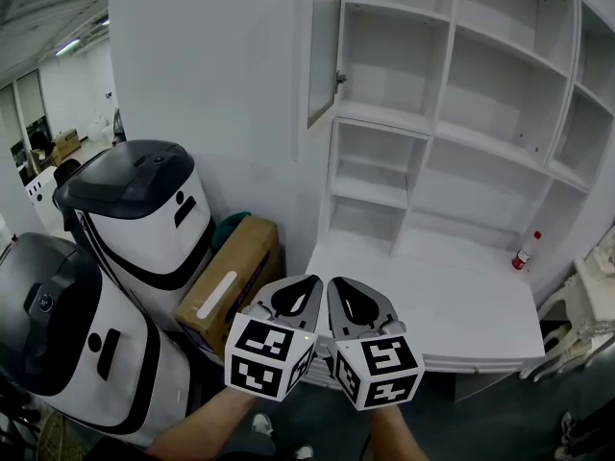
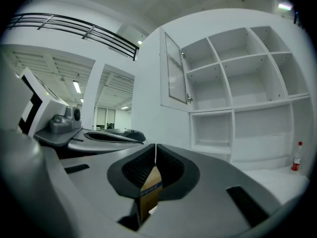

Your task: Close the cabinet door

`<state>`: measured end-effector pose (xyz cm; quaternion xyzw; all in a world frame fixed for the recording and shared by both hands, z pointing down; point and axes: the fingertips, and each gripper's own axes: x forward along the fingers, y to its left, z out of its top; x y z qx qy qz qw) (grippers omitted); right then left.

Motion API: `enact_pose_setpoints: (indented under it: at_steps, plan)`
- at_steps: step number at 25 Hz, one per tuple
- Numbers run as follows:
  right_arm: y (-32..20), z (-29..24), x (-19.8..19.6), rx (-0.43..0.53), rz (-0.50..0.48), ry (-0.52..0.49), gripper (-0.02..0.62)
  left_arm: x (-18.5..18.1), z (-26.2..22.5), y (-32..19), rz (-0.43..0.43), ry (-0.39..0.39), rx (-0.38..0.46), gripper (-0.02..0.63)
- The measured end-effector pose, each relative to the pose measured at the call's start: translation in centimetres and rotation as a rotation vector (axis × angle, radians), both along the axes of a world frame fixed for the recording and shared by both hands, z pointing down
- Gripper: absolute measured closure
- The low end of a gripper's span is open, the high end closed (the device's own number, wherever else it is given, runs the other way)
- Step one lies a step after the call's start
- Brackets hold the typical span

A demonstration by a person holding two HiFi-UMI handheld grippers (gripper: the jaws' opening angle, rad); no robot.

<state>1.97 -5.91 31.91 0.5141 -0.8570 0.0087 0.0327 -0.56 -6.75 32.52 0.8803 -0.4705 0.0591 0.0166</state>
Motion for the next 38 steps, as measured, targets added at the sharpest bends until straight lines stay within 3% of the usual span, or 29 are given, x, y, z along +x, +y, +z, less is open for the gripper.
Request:
enact_pose_setpoints:
  at_steps: [19, 32, 38]
  plan:
    - [-9.3, -4.8, -3.9, 0.076, 0.01, -0.004, 0.573, -4.4, -3.2, -10.1, 0.034, 0.036, 0.032, 0.594]
    - [-13.8, -11.8, -6.4, 0.194, 0.061, -0.011, 0.569, -6.9, -7.2, -16.2, 0.09, 0.064, 0.068, 0.594]
    - [-15.3, -13.5, -7.4, 0.204, 0.106, 0.007, 0.49, -7.4, -8.9, -17.8, 0.135, 0.082, 0.092, 0.594]
